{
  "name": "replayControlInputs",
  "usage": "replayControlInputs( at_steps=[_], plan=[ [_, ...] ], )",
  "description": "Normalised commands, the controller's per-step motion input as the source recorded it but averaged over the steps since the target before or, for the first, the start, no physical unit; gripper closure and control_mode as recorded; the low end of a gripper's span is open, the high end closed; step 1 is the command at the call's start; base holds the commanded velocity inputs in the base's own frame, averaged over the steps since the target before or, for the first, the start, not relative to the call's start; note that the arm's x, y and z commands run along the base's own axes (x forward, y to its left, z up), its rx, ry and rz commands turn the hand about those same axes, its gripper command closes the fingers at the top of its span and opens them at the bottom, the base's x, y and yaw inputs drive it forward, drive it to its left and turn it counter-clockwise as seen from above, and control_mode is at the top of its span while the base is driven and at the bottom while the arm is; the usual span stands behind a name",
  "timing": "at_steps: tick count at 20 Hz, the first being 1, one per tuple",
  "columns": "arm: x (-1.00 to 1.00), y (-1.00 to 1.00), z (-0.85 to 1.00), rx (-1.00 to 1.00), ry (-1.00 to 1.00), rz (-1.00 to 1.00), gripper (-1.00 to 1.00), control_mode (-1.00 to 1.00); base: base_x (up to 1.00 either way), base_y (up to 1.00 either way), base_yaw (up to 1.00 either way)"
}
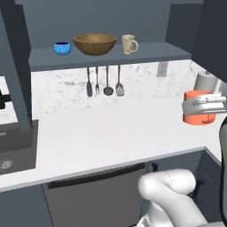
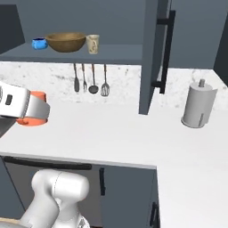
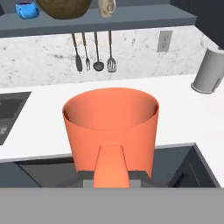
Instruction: Gather all objects into one cabinet and sort the glasses and bowls to opposite sides.
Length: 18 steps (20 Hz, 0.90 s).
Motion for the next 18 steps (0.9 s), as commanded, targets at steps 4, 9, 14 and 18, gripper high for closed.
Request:
replayControlInputs(
  at_steps=[4, 9, 14, 18],
  plan=[
    [0.0, 0.0, 0.0, 0.0, 0.0, 0.0, 1.0, 1.0, 0.64, 0.0, 0.18],
    [0.0, 0.0, 0.0, 0.0, 0.0, 0.0, 1.0, 1.0, 0.44, 0.04, 0.11],
    [0.0, 0.0, 0.0, 0.0, 0.0, 0.0, 1.0, 1.0, 0.15, 0.01, 0.0],
    [0.0, 0.0, 0.0, 0.0, 0.0, 0.0, 1.0, 1.0, 0.0, 0.22, -0.02]
  ],
)
